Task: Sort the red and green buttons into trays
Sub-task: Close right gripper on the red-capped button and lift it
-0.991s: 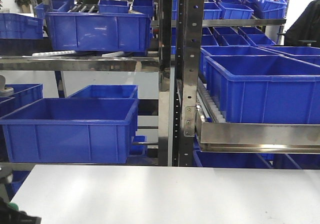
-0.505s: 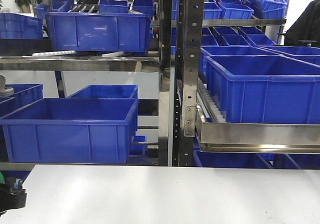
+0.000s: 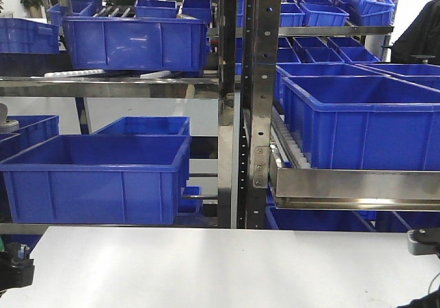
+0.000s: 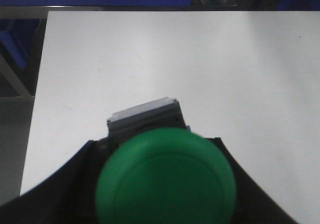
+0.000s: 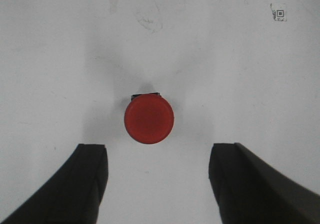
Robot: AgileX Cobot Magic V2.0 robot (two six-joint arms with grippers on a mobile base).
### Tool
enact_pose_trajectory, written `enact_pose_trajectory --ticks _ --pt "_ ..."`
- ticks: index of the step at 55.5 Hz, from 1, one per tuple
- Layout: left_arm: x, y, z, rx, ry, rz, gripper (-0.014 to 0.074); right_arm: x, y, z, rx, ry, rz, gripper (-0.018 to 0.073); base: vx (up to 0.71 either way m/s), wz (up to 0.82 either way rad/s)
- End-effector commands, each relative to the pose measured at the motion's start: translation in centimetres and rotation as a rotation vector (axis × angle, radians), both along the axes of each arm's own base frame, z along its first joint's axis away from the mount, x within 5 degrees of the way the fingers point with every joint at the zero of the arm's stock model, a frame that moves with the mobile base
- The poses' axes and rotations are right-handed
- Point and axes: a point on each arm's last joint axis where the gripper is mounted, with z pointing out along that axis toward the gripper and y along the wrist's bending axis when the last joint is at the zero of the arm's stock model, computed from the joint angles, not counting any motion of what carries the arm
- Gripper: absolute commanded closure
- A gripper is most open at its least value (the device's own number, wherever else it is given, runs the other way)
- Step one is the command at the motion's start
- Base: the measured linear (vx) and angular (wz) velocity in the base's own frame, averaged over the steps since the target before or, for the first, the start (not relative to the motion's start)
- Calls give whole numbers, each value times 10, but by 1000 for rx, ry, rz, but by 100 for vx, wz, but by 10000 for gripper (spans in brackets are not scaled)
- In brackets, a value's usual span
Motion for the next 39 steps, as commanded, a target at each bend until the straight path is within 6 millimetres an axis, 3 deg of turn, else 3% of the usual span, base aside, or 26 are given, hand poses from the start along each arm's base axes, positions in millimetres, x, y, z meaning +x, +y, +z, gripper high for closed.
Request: enact_pose_trajectory --ticks 1,18,39 --pt "2 -1 20 -9 -127 5 602 13 -3 8 -30 -38 20 58 0 0" --pt "2 -1 20 -8 -128 4 602 29 -1 -33 1 93 27 58 0 0" --pt "2 -1 20 -8 -128 4 602 43 2 -69 42 145 35 58 0 0"
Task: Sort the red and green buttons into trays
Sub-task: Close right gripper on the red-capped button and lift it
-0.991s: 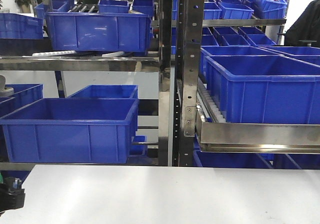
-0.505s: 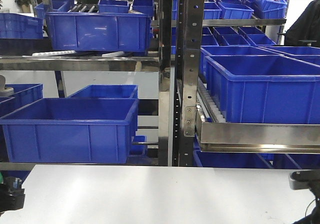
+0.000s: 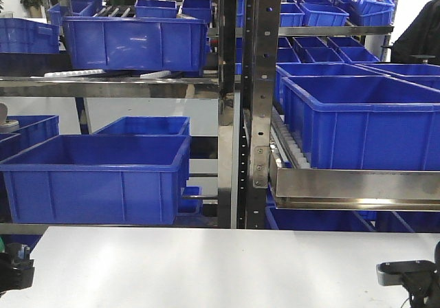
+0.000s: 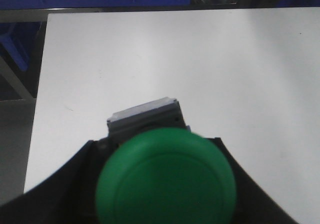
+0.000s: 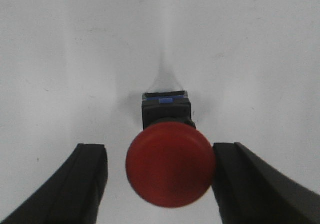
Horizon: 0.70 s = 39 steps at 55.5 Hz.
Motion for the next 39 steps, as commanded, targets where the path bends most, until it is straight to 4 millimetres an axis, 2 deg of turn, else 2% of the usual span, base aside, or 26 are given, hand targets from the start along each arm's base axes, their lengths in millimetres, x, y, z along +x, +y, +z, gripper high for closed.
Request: enact_pose_trajectory --ticks 1,16,23,39 --pt "2 -1 20 -22 -126 14 602 9 -2 9 -3 -68 10 58 0 0" --pt "2 -1 20 -22 -126 14 602 13 -1 -14 3 -10 8 65 0 0" --pt "2 -1 20 -22 -126 14 602 14 -1 -21 3 5 8 115 0 0" --pt "2 -1 20 -22 -126 14 602 14 -1 -22 12 6 0 353 0 0"
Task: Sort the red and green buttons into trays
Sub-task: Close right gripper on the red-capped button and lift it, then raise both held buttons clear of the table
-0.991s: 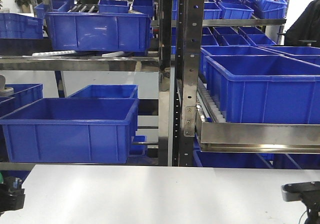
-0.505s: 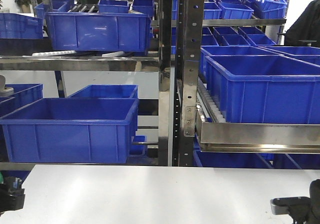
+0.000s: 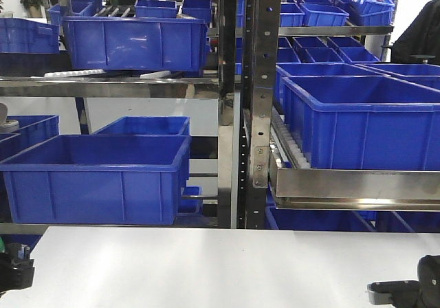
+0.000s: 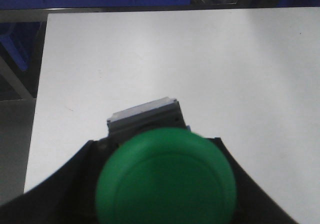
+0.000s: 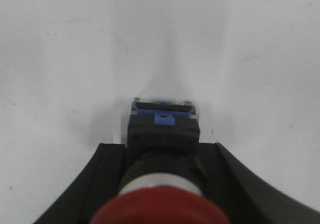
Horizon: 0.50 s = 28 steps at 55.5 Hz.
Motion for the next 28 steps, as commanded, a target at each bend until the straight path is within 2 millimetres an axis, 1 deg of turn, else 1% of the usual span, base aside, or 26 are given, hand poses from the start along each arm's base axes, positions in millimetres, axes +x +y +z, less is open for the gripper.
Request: enact_pose_trajectory --ticks 1,6,10,13,19,28 --pt "2 -1 20 -22 -126 14 602 6 -1 18 0 -71 8 369 0 0" --pt "2 -1 20 -22 -127 15 602 7 -1 18 0 -78 9 483 0 0" --pt "2 -1 21 -22 -131 15 602 8 -1 22 0 -105 9 566 0 0" --pt "2 -1 22 -22 -138 17 602 9 -1 30 2 -140 9 575 0 0" --pt "3 -1 22 -21 -147 18 602 9 0 56 10 -265 7 573 0 0" --pt "3 -1 22 -21 -147 18 602 -1 3 114 28 -500 26 571 0 0"
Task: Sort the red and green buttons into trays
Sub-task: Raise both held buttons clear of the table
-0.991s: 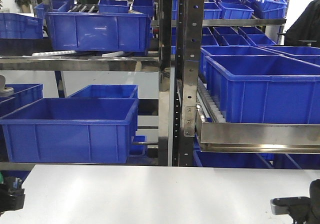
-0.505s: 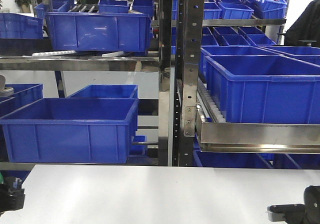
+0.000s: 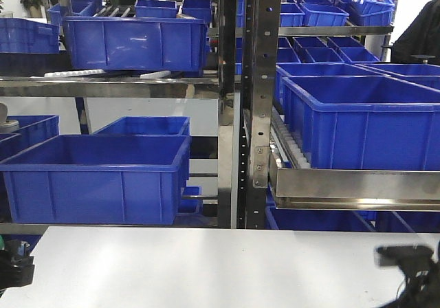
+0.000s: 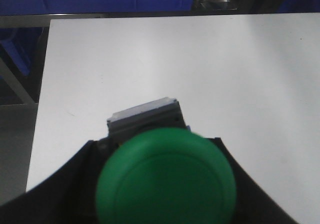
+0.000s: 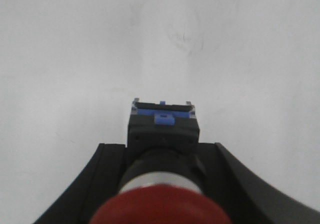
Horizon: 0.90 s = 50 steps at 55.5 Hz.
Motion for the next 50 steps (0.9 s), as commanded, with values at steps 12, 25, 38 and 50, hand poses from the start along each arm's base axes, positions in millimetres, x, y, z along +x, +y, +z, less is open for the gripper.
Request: enact_pose_trajectory --ticks 12,25,38,50 --pt "2 -1 23 -21 -152 18 602 -35 6 134 8 -597 87 570 0 0" --pt "-12 -3 47 -14 -300 4 602 -78 11 187 45 -818 99 568 0 0" --pt "-34 -10 67 -37 -384 -37 602 -112 12 205 26 -914 119 568 0 0" --pt "-56 -9 81 -47 -471 -43 601 -154 11 186 32 -1026 88 568 0 0"
